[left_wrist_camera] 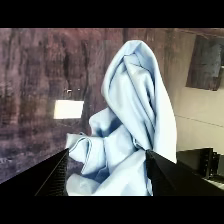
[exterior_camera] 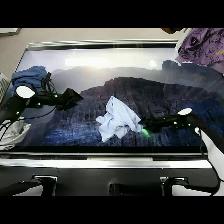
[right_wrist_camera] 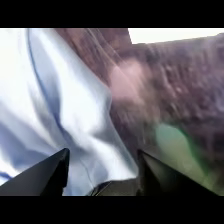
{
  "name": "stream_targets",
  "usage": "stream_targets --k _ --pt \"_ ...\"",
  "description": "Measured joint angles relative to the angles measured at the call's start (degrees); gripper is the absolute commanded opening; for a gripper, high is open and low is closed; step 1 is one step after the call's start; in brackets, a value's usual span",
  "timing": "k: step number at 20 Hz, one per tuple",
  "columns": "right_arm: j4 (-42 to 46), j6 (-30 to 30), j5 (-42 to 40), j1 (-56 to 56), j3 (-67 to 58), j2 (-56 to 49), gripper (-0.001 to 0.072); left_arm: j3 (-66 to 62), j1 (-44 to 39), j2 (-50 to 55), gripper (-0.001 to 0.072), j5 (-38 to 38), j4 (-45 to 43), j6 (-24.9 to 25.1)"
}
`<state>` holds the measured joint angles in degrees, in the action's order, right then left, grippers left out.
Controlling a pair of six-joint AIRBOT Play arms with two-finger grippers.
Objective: Fold the clothes and pants, and hang the long-sleeved shirts on hangers.
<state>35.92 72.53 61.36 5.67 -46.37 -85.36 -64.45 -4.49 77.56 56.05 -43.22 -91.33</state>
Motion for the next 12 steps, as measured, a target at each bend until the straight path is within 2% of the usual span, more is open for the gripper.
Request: stream_targets --k 1,2,7,12 --pt "-0.35 -0.15 -0.50 -0.87 0.02 -0.48 0.0222 0.00 0.04 0.04 0.0540 0.00 -0.57 0.00" --pt "-0.33 -0.57 -0.98 -1.75 0.09 -0.94 0.0037 0.04 0.09 0.07 0.0540 0.00 -0.94 -0.02" --pt "-0.61 -1.88 -1.49 -2.38 -0.09 -0.87 0.0030 2.14 -0.87 1.38 0.0540 0.00 -1.88 -0.11" --pt "-0.68 -1.29 -1.42 -1.42 -0.15 2.03 0.0031 4.37 -6.54 7.65 0.0540 -0.61 -0.90 -0.11"
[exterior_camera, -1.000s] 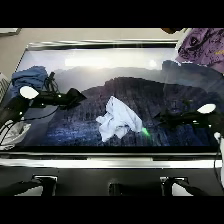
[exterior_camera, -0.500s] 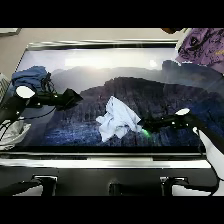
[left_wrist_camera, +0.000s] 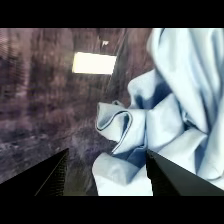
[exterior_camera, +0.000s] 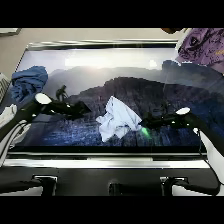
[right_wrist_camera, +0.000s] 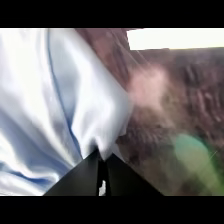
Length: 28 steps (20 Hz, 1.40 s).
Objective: Fold the clothes and pants, and hang the long-sleeved shirts on hangers.
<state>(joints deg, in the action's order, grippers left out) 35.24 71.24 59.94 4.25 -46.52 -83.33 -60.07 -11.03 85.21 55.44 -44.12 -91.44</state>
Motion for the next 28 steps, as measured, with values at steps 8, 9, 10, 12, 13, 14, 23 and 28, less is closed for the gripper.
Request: stream_targets --k 8,9,10,12,13,14,23,28 --pt "-0.09 2.34 2.21 0.20 0.00 1.33 0.0030 0.42 -6.16 6.32 0.0271 -5.11 5.07 0.20" --pt "-0.09 2.51 2.62 0.20 0.00 1.49 0.0030 0.42 -6.54 6.51 0.0098 -6.14 5.75 0.17" --pt "-0.09 2.54 2.93 0.20 0.00 1.75 0.0030 0.42 -6.84 6.67 0.0024 -7.10 6.34 0.17" --pt "-0.09 2.73 3.43 0.20 0.00 2.62 0.0030 0.42 -7.43 6.86 0.0024 -8.76 7.10 0.20" --pt "-0.04 2.73 3.50 0.20 0.00 3.26 0.0030 0.42 -7.63 6.91 0.0023 -9.22 7.34 0.20" --pt "-0.07 2.73 3.61 0.20 0.00 4.00 0.0029 0.42 -7.65 6.91 0.0021 -9.57 7.58 0.20" --pt "16.22 9.05 6.36 0.20 -20.76 15.87 0.0028 -13.60 4.63 -6.69 0.0019 -7.21 -3.89 1.42" --pt "26.80 12.98 9.86 0.22 -44.94 24.20 0.0029 -30.08 13.05 -18.78 0.0020 -2.12 -15.43 0.57"
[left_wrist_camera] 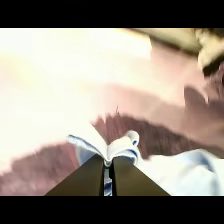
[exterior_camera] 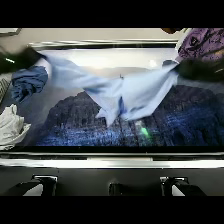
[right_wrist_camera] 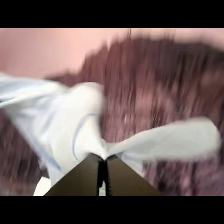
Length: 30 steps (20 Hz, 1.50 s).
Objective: Fold the clothes and pants, and hang the long-sleeved shirts on hangers.
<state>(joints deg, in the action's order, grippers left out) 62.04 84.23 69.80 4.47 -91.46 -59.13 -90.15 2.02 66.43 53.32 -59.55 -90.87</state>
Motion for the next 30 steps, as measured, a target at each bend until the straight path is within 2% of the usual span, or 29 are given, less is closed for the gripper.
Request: stream_targets --k 4,9,13,17,19,22,27,29,30 --pt "7.10 1.42 3.23 -0.02 -11.56 8.98 0.0029 -6.45 2.64 -11.02 0.0020 3.26 -8.24 -1.70" --pt "18.88 4.87 4.33 -0.02 -15.67 20.09 0.0029 -8.44 3.50 -22.43 0.0021 5.97 -24.00 -11.19" --pt "24.24 9.42 3.69 -0.02 -16.31 18.84 0.0030 -7.15 3.65 -23.28 0.0021 11.50 -28.89 -15.93" --pt "23.43 13.44 5.51 0.00 -16.37 5.62 0.0030 -0.42 3.65 -17.09 0.0022 17.55 -25.99 -17.31" --pt "19.08 14.32 5.86 -0.09 -16.39 -4.76 0.0030 4.55 3.50 -12.00 0.0022 18.43 -24.06 -17.62" --pt "12.55 14.47 4.42 -1.60 -16.41 -20.35 0.0030 11.37 2.93 -1.86 0.0022 16.98 -22.36 -17.84" --pt "8.04 14.84 2.84 -7.30 -16.41 -41.27 0.0030 15.69 2.38 16.65 0.0027 14.60 -21.38 -18.03" --pt "7.76 14.82 2.82 -9.25 -16.41 -45.57 0.0030 16.20 2.64 21.07 0.0145 14.53 -21.14 -17.99" --pt "7.78 14.82 2.82 -10.01 -16.41 -46.84 0.0030 16.26 3.15 22.27 0.0258 14.45 -21.07 -17.68"
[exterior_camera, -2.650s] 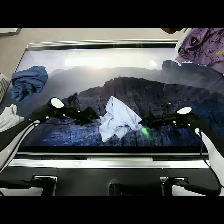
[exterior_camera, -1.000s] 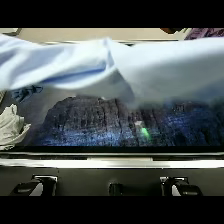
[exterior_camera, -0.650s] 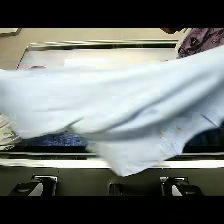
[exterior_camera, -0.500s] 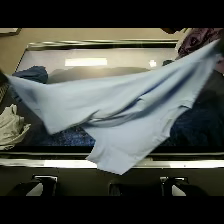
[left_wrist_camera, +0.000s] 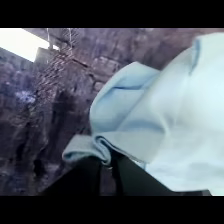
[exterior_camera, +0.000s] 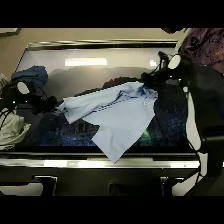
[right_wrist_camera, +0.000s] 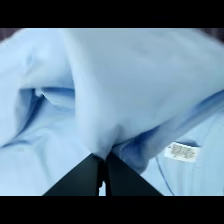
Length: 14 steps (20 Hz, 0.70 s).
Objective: Fold the clothes and pants, and hang the long-sleeved shirts on hangers.
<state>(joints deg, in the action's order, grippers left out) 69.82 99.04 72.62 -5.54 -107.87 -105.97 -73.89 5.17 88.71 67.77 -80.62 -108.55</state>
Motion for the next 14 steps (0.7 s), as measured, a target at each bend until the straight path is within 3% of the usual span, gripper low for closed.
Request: stream_targets --k 1,2,6,10,14 --pt "0.44 0.00 0.02 -0.48 -0.02 -0.70 0.0029 0.00 0.81 0.44 0.0571 0.04 0.00 0.72" --pt "1.29 0.00 0.17 -0.81 -0.02 -1.09 0.0029 -0.09 2.03 0.24 0.0716 0.35 0.04 2.03" --pt "7.13 -0.02 3.08 -1.53 -0.04 0.13 0.0029 2.38 10.10 -5.86 0.0716 2.36 4.22 8.90" --pt "11.15 -0.44 5.64 -1.73 -0.07 2.75 0.0029 13.99 16.83 -13.73 0.0716 2.51 19.63 17.66" --pt "12.55 -0.61 7.96 -1.75 -0.07 4.04 0.0030 27.08 15.85 -16.20 0.0716 -2.78 31.01 22.45"
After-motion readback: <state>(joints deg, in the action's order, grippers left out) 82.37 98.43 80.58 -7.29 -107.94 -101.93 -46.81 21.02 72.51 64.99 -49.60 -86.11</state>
